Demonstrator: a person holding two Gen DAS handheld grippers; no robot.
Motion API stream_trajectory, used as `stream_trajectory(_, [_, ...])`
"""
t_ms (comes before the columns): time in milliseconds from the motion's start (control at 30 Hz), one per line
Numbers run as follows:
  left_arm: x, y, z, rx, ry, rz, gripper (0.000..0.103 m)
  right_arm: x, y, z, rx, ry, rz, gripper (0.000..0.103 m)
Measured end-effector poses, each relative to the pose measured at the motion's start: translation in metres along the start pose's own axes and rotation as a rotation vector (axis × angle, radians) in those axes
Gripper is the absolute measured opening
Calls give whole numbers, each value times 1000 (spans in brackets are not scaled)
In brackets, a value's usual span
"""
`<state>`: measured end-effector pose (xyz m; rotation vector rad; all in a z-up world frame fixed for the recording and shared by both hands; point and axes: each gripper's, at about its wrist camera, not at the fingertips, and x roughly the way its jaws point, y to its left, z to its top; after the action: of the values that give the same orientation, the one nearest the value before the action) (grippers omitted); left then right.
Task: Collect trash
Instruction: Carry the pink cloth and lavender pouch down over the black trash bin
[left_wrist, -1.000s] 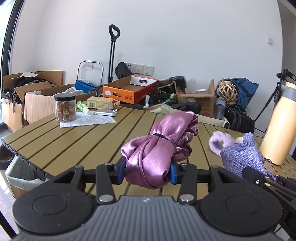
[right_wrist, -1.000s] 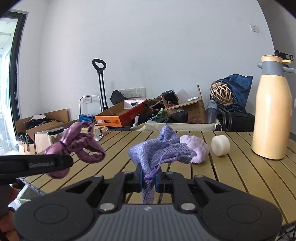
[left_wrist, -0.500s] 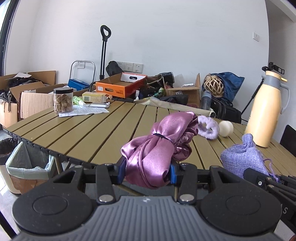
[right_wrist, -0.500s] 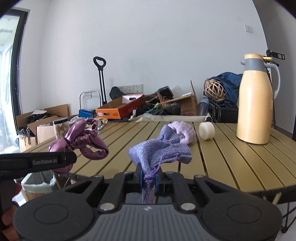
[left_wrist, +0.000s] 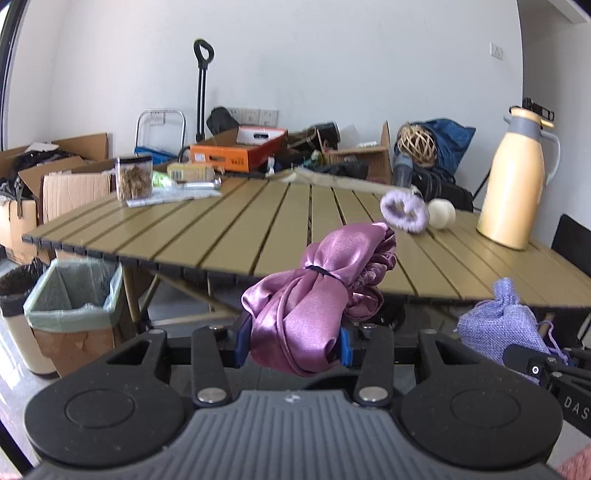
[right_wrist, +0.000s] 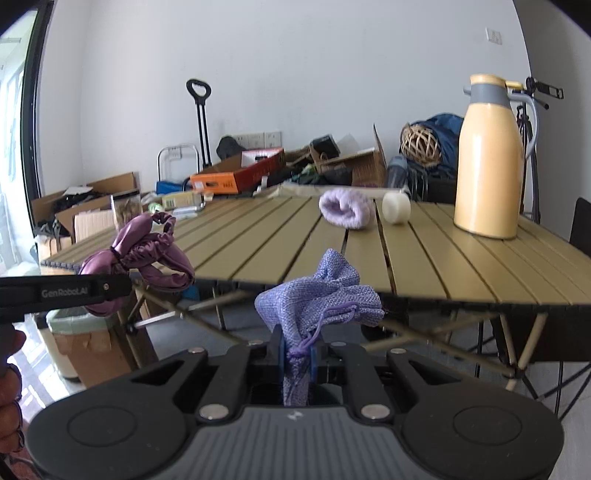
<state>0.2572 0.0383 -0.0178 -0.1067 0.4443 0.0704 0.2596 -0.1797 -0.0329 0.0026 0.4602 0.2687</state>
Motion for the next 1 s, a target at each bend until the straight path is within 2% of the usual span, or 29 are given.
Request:
stream_trajectory(300, [-4, 2, -39, 46, 104, -5, 44, 5, -4, -35, 20, 117, 2, 11])
stream_trajectory(533, [12, 8, -70, 81, 217, 43, 44, 20, -15, -63, 53, 212, -3, 11])
stream_trajectory(633, [23, 10, -81, 84, 293, 65, 44, 27, -17, -74, 71, 249, -2, 11])
stream_trajectory(800, [45, 17, -93, 67, 418, 95, 44, 30, -21, -80, 77, 262, -5, 11])
stream_trajectory(1000, [54, 20, -100, 71, 480, 112, 44, 34, -25, -81, 92, 277, -17, 11])
